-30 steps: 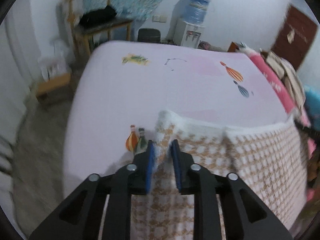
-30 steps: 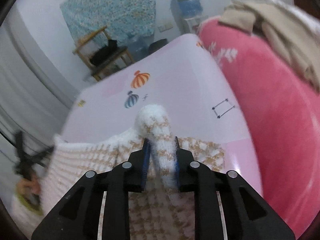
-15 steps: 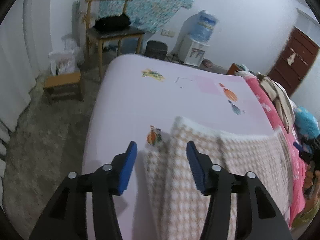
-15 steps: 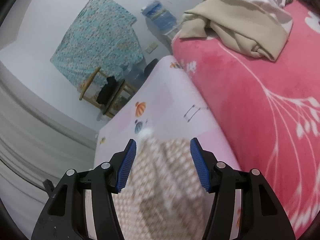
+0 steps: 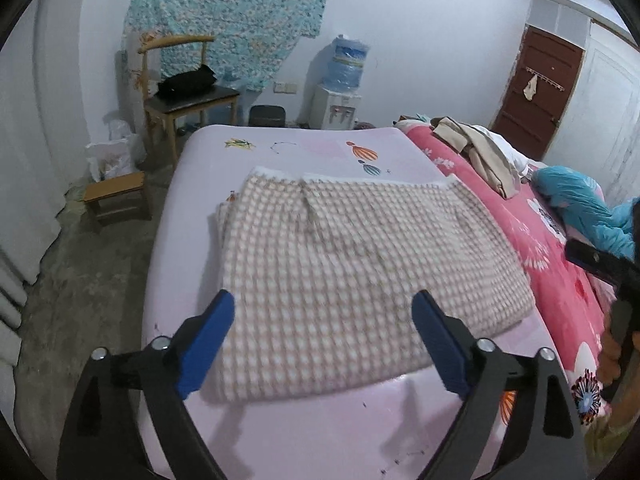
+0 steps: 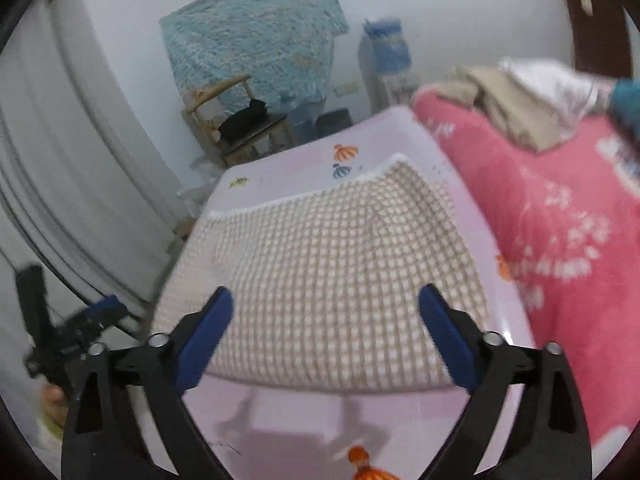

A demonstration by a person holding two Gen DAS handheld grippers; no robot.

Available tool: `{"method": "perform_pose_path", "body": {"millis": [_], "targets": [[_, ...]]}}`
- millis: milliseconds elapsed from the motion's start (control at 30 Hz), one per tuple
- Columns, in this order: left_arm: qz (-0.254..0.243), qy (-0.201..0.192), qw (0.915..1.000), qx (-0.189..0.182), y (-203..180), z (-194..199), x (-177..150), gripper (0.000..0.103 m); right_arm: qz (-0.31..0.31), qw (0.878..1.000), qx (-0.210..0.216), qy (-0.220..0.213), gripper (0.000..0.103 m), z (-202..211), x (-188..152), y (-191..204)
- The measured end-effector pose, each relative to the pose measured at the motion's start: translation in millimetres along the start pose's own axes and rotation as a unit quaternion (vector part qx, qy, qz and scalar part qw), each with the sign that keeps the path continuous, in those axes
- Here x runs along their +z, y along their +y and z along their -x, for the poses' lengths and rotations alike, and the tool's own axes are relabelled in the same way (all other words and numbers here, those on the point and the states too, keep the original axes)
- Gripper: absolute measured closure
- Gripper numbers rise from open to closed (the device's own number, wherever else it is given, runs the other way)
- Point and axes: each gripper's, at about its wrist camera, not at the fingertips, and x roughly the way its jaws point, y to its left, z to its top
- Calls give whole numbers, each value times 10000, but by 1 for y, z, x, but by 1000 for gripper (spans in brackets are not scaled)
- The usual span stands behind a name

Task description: Fold large clothes

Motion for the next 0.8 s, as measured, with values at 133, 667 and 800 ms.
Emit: {"method": "perform_pose_path", "body": {"millis": [133,667,800], "targets": [[140,-140,9998,69,-16,16,-19,5,383,9973,-608,-119,8,14,-24,27],[-709,-145,9749,2104,-68,13,-39,5,351,9914,-1252,-176,8,22,-61,41],[-520,116,9791,1961,-69,-1,-46,5,426,9904,-1309,-92,8,20,-69,45]]}}
